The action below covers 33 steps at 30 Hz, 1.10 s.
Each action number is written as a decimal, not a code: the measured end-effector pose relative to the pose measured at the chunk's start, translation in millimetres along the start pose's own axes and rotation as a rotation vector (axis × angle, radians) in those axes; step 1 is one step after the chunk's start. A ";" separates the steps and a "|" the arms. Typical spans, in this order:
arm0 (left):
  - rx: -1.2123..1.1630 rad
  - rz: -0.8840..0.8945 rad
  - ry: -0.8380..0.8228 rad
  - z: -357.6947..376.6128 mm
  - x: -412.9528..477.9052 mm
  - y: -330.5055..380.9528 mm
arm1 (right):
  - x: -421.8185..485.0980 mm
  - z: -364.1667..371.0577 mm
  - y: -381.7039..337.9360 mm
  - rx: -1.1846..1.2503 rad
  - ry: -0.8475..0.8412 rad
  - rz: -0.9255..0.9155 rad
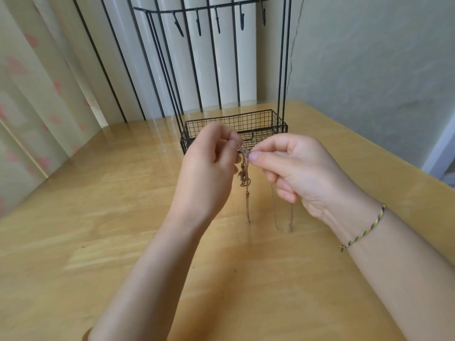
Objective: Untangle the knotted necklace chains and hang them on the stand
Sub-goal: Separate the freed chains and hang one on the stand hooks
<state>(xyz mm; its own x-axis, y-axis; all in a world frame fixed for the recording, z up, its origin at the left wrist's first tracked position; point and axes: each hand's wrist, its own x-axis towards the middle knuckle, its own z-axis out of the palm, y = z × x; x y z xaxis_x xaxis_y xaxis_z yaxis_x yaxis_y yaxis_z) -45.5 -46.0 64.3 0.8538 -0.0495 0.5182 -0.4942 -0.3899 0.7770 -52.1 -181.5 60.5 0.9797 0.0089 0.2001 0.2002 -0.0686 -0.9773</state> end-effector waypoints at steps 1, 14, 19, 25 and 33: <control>-0.076 -0.058 -0.002 0.2 -0.2 1.2 | 0.0 1.2 0.3 -0.004 0.003 0.004; -0.414 -0.464 -0.064 1.5 -2.6 -0.8 | 1.7 3.0 0.7 0.002 0.027 0.092; -0.448 -0.520 -0.084 1.5 -1.5 -6.7 | 2.9 2.0 3.3 -0.035 0.024 0.102; -0.482 -0.519 -0.094 1.6 1.4 -8.9 | 7.1 -0.8 5.9 0.066 -0.016 0.194; -0.465 -0.525 -0.062 3.6 1.1 -11.1 | 7.4 0.7 6.8 0.074 -0.053 0.216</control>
<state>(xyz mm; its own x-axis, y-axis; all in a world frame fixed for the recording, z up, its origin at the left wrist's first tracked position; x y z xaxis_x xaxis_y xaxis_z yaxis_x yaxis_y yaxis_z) -38.5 -45.1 54.9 0.9995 -0.0203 0.0222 -0.0210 0.0564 0.9982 -43.4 -181.2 55.2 0.9984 0.0548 -0.0166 -0.0165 -0.0009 -0.9999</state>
